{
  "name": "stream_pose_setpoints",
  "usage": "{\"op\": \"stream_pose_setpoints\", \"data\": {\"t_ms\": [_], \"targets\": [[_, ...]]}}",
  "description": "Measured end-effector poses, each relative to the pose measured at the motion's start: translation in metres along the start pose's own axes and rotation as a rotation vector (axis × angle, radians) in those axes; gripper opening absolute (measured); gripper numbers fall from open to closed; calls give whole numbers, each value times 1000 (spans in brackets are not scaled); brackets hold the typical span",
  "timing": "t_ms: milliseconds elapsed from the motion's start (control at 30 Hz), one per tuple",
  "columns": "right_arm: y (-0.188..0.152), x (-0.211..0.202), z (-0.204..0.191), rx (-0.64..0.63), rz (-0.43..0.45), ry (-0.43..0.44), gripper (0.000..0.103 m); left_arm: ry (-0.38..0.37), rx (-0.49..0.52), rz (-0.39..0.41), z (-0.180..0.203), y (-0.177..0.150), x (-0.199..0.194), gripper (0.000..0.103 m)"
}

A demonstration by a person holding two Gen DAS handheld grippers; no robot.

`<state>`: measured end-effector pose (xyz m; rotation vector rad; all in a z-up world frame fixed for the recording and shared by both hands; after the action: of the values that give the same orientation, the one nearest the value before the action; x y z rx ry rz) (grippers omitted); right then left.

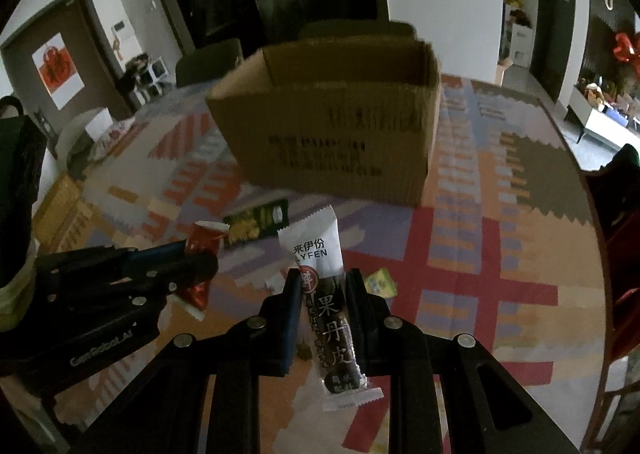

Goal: Organize snacks
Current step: 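Carry both snacks into the cardboard box and open both tools to release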

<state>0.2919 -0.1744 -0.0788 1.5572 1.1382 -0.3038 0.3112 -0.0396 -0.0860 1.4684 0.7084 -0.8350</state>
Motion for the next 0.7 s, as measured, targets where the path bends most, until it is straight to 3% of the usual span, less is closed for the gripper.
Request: {"op": "stream_pose_setpoints", "data": {"t_ms": [333, 700], "targets": [[40, -21, -13, -30, 110, 6, 23, 10, 8, 135, -5, 43, -34, 22], [91, -27, -12, -51, 175, 19, 23, 1, 0, 205, -13, 90, -42, 22]]}}
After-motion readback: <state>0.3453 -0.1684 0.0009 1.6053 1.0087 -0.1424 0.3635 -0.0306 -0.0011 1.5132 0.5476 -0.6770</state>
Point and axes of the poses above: each gripper's, at about its wrist camera, not at the fingertips, and x roughly the way its jaws point, z to its right, y to its top, the point moved 1 cm from there along x, roughly the way its jaws point, and after that the axes turned 13 degrees about y, right-handed, at the moved point
